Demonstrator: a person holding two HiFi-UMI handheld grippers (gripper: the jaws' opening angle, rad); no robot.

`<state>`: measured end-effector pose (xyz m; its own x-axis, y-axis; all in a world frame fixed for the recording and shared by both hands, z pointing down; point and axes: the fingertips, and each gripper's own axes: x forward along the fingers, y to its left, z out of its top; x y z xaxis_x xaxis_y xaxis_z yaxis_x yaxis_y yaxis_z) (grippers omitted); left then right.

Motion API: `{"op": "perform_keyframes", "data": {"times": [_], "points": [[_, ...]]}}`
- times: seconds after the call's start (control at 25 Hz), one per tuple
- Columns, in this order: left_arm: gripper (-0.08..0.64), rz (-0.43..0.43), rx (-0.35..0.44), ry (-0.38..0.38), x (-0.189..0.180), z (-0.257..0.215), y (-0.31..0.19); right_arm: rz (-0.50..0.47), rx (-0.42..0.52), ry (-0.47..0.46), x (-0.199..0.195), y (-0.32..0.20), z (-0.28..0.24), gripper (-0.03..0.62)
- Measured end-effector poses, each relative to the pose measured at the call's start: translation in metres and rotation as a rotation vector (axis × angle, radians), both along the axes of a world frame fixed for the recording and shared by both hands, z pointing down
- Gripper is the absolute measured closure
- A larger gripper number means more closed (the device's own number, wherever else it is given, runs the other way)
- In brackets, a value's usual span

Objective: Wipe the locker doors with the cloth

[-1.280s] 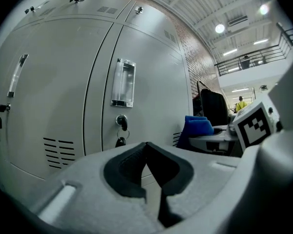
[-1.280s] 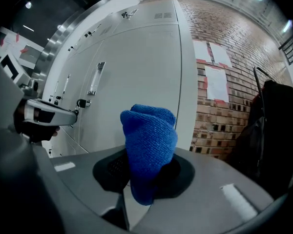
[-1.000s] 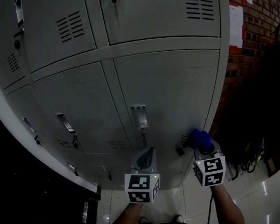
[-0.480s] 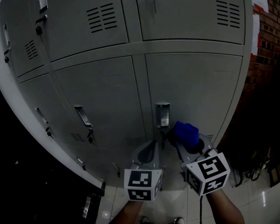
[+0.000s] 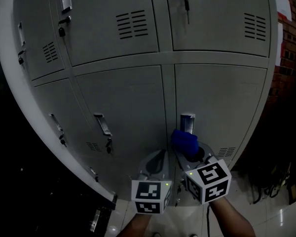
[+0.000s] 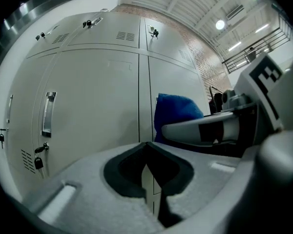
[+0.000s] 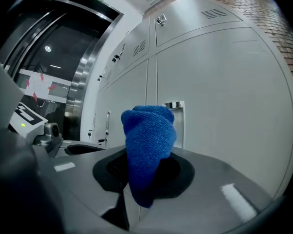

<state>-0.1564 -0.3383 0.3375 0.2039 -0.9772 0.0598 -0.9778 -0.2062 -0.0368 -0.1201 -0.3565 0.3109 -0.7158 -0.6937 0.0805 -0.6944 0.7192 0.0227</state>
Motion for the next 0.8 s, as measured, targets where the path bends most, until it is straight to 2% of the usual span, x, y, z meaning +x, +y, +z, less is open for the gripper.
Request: {"op": "perform_keyframes", "data": {"times": [0.28,0.52,0.8], "points": [[0.557,0.055,0.006,0.015,0.031,-0.005,-0.006,0.102,0.029,0.017,0.045,-0.011,-0.004,0.508],[0.557,0.11,0.004,0.017,0.068,-0.005,-0.014,0.204,0.001,0.031,0.102,-0.022,0.005,0.508],[0.557,0.132,0.008,0.029,0.095,-0.008,-0.022,0.293,-0.026,0.063,0.158,-0.028,0.02,0.506]]}}
